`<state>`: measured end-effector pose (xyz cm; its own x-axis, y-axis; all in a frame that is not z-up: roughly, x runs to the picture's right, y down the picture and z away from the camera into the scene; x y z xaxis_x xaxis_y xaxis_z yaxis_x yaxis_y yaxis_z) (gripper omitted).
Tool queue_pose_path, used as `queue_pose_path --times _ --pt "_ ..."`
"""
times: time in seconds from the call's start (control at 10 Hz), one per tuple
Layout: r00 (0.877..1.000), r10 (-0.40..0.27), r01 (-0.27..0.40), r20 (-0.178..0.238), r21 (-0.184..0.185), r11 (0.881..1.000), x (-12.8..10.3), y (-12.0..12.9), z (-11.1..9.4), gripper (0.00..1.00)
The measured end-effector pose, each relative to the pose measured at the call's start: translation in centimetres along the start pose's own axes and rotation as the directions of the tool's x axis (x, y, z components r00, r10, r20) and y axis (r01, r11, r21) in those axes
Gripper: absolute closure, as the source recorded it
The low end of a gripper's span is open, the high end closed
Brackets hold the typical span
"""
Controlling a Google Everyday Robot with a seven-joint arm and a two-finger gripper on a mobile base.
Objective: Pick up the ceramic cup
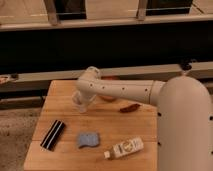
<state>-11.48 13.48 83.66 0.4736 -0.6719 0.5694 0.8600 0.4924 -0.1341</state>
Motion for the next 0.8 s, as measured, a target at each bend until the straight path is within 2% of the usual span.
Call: queue_pose_path --times 0.2,0.8 --pt "1.0 -0.004 0.004 0.005 0.007 1.0 -0.1 -0.3 -0.5 1.0" --pt "1.0 -0.029 0.028 0.01 0.047 0.998 0.0 -2.6 -6.0 1.0"
